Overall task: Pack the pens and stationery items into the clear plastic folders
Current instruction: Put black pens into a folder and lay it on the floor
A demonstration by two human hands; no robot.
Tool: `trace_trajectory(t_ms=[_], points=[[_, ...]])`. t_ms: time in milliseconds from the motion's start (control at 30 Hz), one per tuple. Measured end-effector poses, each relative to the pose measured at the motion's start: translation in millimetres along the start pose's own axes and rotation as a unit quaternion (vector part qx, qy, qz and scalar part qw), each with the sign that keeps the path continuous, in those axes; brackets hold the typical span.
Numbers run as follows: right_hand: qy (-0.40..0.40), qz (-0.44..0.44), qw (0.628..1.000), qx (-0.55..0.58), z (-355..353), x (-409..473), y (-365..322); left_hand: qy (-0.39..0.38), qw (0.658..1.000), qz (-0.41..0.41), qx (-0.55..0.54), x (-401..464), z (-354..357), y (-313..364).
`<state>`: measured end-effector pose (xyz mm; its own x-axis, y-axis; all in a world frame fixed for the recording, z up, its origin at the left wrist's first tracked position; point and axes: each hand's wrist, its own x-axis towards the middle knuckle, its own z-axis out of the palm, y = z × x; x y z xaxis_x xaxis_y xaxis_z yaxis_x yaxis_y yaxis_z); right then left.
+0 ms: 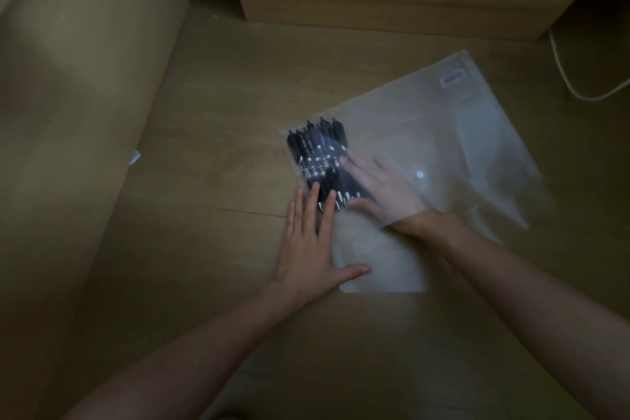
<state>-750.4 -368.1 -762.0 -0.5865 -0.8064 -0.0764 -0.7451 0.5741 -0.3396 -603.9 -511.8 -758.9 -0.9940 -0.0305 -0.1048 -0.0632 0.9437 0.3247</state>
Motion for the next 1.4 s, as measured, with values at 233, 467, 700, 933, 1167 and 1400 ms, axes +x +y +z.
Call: trace_trajectory(t_ms=[233,467,700,933,1167,1400], points=[[0.007,0.034,0.999,0.026,-0.6,-4.0,-6.6,-0.025,1.000,-0.004,0.005,-0.9,-2.6,-0.7],[-0.030,0.089,0.994,0.059,-9.0,-82.8,-1.4,-0.019,0.999,0.008,0.031,7.2,-27.1,-3.7],[-0.054,0.091,0.993,0.049,-19.6,-175.7,12.5,-0.056,0.982,0.160,0.085,62.1,-46.1,29.4],[0.021,0.073,0.997,-0.029,-24.6,-199.3,21.7,-0.146,0.952,0.184,0.197,71.2,-28.3,34.3],[0.168,0.028,0.985,0.002,-28.8,-180.4,9.3,-0.167,0.958,0.167,0.163,71.2,-37.6,37.7],[0.091,0.018,0.996,0.002,-54.4,-136.5,17.4,-0.165,0.959,0.169,0.154,78.2,-39.1,30.1]])
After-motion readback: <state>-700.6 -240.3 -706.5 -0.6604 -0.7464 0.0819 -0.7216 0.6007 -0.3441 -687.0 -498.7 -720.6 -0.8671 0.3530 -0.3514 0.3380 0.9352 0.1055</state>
